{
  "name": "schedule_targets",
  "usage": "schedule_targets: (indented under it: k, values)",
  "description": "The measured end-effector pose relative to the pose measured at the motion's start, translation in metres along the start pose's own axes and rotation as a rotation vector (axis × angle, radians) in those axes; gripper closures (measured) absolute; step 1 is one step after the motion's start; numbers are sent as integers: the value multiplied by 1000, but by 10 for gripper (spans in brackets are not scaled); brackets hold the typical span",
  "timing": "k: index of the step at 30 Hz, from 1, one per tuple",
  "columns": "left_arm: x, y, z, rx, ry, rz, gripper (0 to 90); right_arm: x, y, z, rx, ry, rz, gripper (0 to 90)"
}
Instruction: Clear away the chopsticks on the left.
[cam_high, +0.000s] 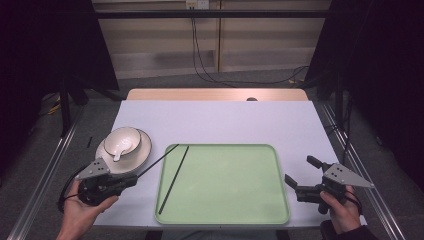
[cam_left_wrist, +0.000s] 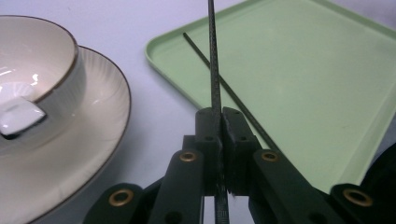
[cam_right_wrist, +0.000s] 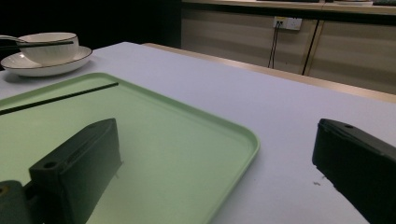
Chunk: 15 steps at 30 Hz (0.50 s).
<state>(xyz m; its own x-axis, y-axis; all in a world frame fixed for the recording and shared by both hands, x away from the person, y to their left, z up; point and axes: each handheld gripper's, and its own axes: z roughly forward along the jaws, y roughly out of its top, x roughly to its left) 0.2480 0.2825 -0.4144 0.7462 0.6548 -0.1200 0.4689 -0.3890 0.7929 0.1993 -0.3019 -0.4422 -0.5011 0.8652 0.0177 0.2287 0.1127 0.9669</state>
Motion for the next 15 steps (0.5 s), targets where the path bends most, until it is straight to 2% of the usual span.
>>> schedule_targets:
  k: [3,6,8,12,13,15]
  values:
    - [-9,-1,1,-5,11,-18,860,0,0,0,-1,-3,0,7]
    - [-18,0,4,3,47,-88,861,0,0,0,-1,-3,-3,7]
    - [-24,0,9,6,46,-122,861,0,0,0,0,-3,-4,7]
    - [-32,3,17,-14,57,-150,860,0,0,0,0,-1,-5,7]
    - [-34,4,18,-25,76,-149,860,0,0,0,0,-2,-4,7]
    - [-37,5,22,-35,90,-180,861,0,0,0,0,-2,-3,7]
